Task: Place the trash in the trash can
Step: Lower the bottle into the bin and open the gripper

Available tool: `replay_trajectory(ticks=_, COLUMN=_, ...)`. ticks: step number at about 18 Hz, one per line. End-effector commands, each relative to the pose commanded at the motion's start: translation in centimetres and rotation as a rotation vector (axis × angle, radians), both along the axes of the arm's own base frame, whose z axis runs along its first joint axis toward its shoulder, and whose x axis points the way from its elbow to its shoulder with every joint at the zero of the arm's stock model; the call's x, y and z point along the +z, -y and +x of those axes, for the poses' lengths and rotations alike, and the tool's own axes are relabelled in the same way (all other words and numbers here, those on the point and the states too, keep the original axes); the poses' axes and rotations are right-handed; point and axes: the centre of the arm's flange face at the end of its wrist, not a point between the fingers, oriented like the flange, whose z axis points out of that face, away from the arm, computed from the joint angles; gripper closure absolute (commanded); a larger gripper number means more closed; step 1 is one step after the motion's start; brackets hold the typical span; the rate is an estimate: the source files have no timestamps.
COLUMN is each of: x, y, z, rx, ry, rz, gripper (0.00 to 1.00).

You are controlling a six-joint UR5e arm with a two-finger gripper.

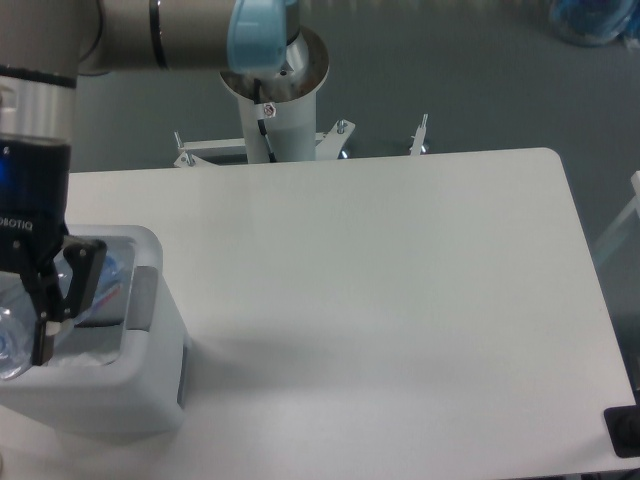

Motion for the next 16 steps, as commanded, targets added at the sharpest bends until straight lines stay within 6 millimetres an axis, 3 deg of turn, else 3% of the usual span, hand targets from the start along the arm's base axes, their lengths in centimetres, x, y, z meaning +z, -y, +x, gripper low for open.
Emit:
replay_trajectory(ticks=3, x=-1.0, y=-0.3, z=2.4, rx=-0.025, ry=0.017, rz=-0.018, gripper=0.34)
replay_trajectory(ticks=5, x=-1.0, y=0.2, z=2.7, rx=-0.017, ry=0.029, rz=-0.019, gripper=0.31)
replay_trajectory(ticks=9, x=-1.2, y=0.9, z=2.9, rx=-0.016, ry=0.032, rz=-0.027, gripper=0.19)
replay_trajectory(ticks=12, x=-1.0, y=2.1, z=3.4, rx=-0.021, ry=0.028, rz=-0.033, gripper=0.02)
replay_trajectory(ticks=14, x=-1.3, y=2.5, z=2.4, rx=-0.008, ry=0.028, rz=-0.042, gripper=0.0)
replay_trajectory(ticks=16, x=-1.4, y=3.7, z=-2.1, rx=0.064, ry=0.011, rz=-0.051, gripper=0.0)
